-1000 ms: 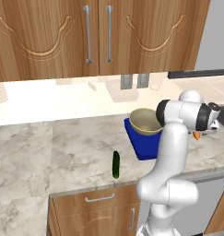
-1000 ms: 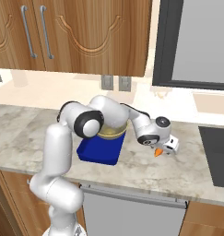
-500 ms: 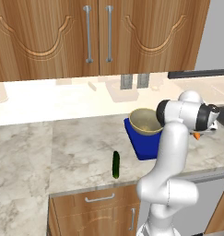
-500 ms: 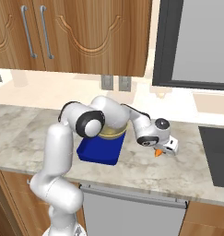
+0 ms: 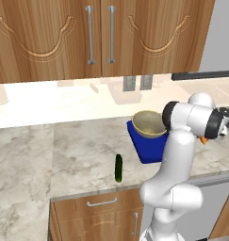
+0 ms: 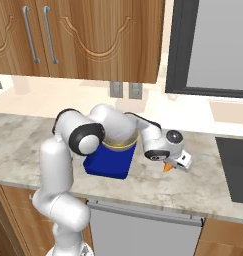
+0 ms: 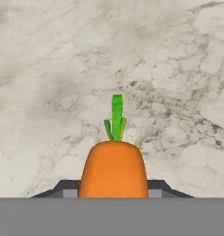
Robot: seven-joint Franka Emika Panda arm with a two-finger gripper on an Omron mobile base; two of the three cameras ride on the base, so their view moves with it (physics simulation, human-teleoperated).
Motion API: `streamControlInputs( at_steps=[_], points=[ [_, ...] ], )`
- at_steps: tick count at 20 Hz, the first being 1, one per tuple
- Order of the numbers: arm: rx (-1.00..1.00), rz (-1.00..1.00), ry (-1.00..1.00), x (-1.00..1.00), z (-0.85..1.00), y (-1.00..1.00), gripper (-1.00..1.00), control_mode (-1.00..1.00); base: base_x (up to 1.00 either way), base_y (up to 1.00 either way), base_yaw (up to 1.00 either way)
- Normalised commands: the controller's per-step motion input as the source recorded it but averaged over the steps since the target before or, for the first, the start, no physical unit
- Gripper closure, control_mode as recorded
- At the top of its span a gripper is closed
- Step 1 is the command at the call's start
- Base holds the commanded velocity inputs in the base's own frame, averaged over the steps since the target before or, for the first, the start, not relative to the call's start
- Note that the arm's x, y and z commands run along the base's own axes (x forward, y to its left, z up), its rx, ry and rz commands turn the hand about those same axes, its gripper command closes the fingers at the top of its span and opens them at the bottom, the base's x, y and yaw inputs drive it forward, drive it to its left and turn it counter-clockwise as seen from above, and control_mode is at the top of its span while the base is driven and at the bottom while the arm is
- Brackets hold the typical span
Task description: Place the two vegetables and bowl onto the tray for setting up a vegetable dip station.
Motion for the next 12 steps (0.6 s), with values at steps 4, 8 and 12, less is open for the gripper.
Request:
streamControlInputs(
  at_steps=[4,8,12],
  points=[
    [0.1,-0.21,-0.11,-0.46,0.5,0.45,1.0,-1.0,0.0,0.0,0.0],
    [0.03,-0.2,-0.13,-0.2,0.51,0.51,1.0,-1.0,0.0,0.0,0.0],
    [0.0,-0.24,-0.04,-0.02,0.2,0.43,1.0,-1.0,0.0,0.0,0.0]
  ],
)
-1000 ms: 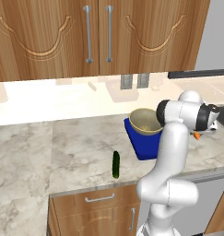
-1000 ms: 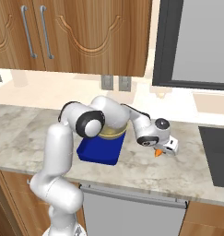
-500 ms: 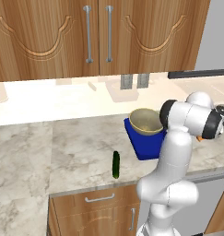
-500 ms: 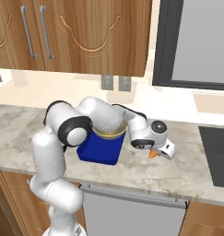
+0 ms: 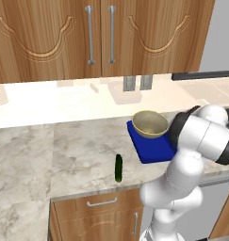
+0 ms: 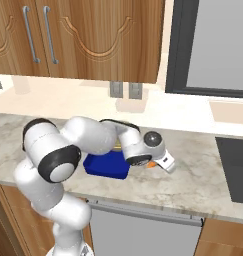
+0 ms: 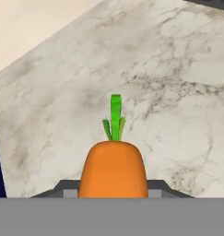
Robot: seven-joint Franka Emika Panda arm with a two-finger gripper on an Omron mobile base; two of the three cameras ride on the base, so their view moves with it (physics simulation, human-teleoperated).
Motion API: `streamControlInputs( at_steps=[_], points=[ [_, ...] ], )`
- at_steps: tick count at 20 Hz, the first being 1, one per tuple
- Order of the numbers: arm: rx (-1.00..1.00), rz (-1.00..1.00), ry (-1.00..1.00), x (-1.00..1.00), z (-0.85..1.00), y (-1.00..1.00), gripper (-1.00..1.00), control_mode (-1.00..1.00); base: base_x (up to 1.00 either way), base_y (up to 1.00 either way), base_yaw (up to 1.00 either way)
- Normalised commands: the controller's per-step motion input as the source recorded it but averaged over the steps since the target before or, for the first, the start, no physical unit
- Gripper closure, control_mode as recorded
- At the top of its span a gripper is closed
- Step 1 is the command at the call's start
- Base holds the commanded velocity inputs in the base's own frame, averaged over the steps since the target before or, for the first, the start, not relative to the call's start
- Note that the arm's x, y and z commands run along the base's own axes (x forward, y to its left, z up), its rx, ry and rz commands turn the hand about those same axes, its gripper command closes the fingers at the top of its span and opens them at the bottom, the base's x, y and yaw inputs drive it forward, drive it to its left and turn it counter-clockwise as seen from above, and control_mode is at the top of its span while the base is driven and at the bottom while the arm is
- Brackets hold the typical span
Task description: Place the two vegetables and bowl onto the tray for setting up a vegetable dip station.
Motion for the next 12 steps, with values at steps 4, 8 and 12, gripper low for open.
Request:
streamControlInputs(
  at_steps=[4,8,12],
  points=[
    [-0.02,-0.24,0.01,-0.06,0.0,0.45,1.0,-1.0,0.0,0.0,0.0],
    [0.0,-0.34,0.05,-0.01,-0.05,0.21,1.0,-1.0,0.0,0.0,0.0],
    [0.2,-0.19,-0.01,-0.09,0.27,0.21,1.0,-1.0,0.0,0.0,0.0]
  ],
)
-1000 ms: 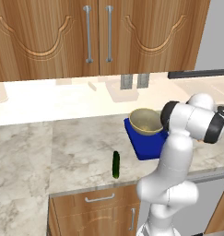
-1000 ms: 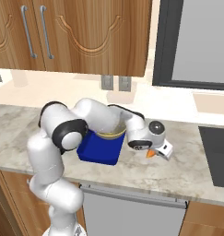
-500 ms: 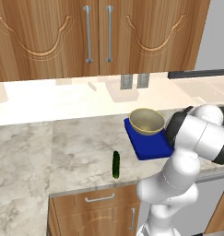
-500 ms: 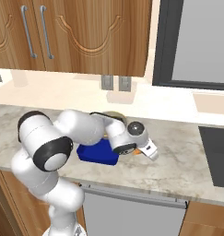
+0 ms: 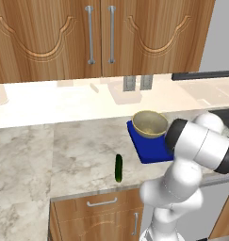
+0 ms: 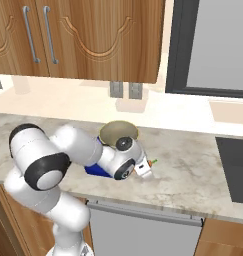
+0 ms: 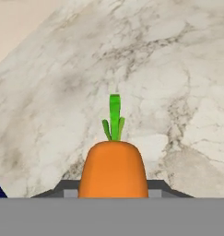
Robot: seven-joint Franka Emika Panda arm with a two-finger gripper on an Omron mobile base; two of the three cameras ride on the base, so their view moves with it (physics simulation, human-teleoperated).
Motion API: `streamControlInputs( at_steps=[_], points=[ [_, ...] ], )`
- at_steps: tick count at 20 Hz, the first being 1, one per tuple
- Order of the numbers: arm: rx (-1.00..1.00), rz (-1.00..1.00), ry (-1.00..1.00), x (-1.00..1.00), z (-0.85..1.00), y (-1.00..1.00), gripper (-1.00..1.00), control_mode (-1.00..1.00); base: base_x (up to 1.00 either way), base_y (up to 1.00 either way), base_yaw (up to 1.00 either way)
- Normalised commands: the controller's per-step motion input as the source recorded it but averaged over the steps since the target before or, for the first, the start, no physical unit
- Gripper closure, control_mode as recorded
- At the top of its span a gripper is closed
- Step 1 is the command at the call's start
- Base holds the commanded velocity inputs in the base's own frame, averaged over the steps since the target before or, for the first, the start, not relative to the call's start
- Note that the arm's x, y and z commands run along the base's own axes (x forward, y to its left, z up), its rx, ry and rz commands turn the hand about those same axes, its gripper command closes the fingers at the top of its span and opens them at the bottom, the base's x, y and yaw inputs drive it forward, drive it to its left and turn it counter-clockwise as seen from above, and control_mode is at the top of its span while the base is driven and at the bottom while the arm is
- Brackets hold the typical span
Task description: Place the two vegetables and bowl onto the tray for setting up a vegetable dip station.
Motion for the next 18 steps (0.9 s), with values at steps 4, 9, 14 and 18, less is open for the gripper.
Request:
streamControlInputs(
  at_steps=[4,9,14,18],
  points=[
    [0.25,-0.2,0.05,-0.26,0.32,0.25,1.0,-1.0,0.0,0.0,0.0],
    [0.25,-0.07,0.1,-0.06,0.46,0.02,1.0,-1.0,0.0,0.0,0.0],
    [0.22,0.01,0.06,0.0,0.53,-0.02,1.0,-1.0,0.0,0.0,0.0],
    [0.05,0.05,0.0,0.0,0.01,0.03,1.0,-1.0,0.0,0.0,0.0]
  ],
)
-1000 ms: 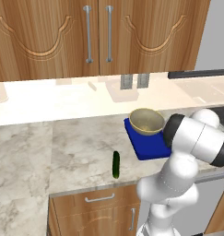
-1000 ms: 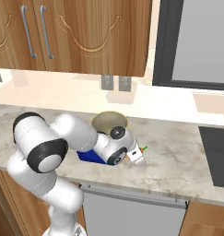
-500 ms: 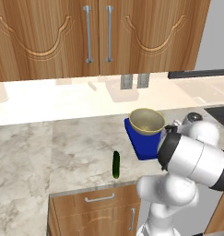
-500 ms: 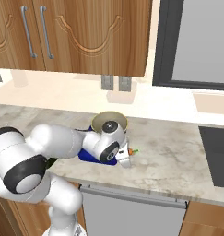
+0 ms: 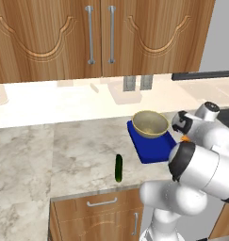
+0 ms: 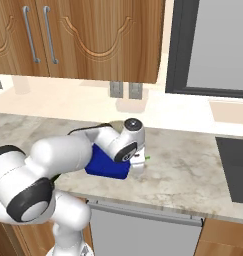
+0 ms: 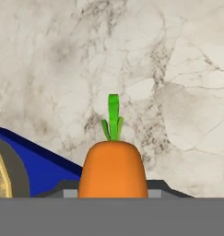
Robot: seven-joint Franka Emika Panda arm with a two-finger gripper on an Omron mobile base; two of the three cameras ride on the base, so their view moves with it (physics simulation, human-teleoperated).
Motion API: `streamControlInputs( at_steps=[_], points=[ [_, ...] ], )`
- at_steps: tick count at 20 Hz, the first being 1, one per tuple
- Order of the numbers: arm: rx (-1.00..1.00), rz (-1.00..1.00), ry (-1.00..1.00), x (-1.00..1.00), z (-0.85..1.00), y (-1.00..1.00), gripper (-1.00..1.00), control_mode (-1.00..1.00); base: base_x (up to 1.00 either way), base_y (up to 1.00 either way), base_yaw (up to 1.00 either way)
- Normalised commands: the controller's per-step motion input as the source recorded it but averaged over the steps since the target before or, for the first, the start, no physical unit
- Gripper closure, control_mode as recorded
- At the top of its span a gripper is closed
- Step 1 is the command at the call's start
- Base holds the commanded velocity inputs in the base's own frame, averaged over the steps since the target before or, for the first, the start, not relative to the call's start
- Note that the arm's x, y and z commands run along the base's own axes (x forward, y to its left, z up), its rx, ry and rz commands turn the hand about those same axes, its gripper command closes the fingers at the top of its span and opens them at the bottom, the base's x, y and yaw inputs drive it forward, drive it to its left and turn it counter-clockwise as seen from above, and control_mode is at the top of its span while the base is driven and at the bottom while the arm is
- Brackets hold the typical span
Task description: Place the two vegetables and bowl onto the tray for setting up a vegetable dip station.
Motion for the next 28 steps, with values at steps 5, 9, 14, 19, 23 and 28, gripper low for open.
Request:
streamControlInputs(
  at_steps=[5,9,14,19,23,28],
  points=[
    [0.0,-0.01,-0.02,-0.02,-0.1,0.36,1.0,-1.0,0.0,0.0,0.0],
    [0.0,-0.04,-0.07,0.0,-0.18,0.48,1.0,-1.0,0.0,0.0,0.0],
    [0.0,-0.05,-0.05,-0.01,-0.2,0.46,1.0,-1.0,0.0,0.0,0.0],
    [0.0,-0.08,-0.02,0.02,-0.16,0.36,1.0,-1.0,0.0,0.0,0.0],
    [0.0,-0.07,-0.04,0.08,-0.18,0.15,1.0,-1.0,0.0,0.0,0.0],
    [0.0,-0.02,-0.01,0.06,-0.15,0.16,1.0,-1.0,0.0,0.0,0.0]
  ],
)
